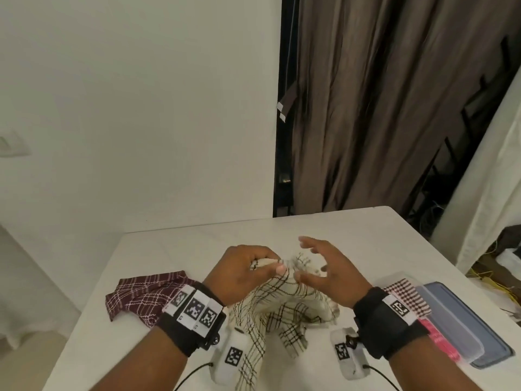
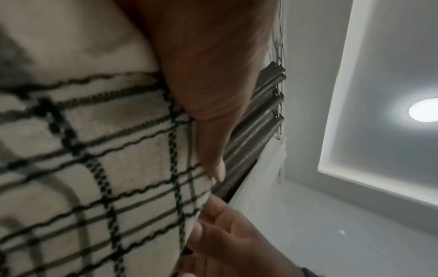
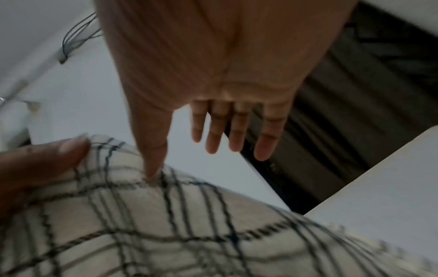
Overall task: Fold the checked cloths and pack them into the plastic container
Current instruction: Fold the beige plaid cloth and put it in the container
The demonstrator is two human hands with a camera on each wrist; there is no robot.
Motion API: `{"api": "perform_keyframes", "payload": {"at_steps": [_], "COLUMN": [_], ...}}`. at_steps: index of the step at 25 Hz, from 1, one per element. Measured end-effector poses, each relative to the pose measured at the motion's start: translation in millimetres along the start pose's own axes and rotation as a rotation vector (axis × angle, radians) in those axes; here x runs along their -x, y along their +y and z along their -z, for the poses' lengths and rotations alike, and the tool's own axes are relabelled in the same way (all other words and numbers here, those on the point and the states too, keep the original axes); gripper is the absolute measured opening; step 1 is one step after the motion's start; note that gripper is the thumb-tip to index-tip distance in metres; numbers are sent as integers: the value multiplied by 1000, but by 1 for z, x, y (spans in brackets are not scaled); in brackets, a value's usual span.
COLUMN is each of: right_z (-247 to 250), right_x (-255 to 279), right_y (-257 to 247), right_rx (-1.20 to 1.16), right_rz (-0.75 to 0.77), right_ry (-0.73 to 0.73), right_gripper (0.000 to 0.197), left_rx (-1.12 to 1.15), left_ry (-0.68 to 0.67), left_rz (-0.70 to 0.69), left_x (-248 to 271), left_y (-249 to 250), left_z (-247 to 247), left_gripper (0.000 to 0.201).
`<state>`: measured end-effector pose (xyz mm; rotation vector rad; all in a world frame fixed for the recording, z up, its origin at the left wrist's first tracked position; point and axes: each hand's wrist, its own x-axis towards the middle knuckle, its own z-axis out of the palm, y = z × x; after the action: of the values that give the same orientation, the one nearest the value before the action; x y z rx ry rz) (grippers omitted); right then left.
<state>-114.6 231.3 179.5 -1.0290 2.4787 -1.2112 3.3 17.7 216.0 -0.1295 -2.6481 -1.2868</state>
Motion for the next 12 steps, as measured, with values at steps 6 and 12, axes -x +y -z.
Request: {"api": "perform_keyframes", "payload": {"at_steps": [6,12], "right_z": [-16,15], "right_x": [-30,-54], "right_y": [-14,55], "right_rx": [181,788], "right_rz": [220,-130], "right_ry": [-411,-530], "right_gripper": [36,53], "left_rx": [-204,-594], "left_ry": [-173,-106], "left_rz": [47,292], "left_x": [-16,-13], "left_y": [12,-59], "left_z": [58,102], "left_gripper": [17,21]}}
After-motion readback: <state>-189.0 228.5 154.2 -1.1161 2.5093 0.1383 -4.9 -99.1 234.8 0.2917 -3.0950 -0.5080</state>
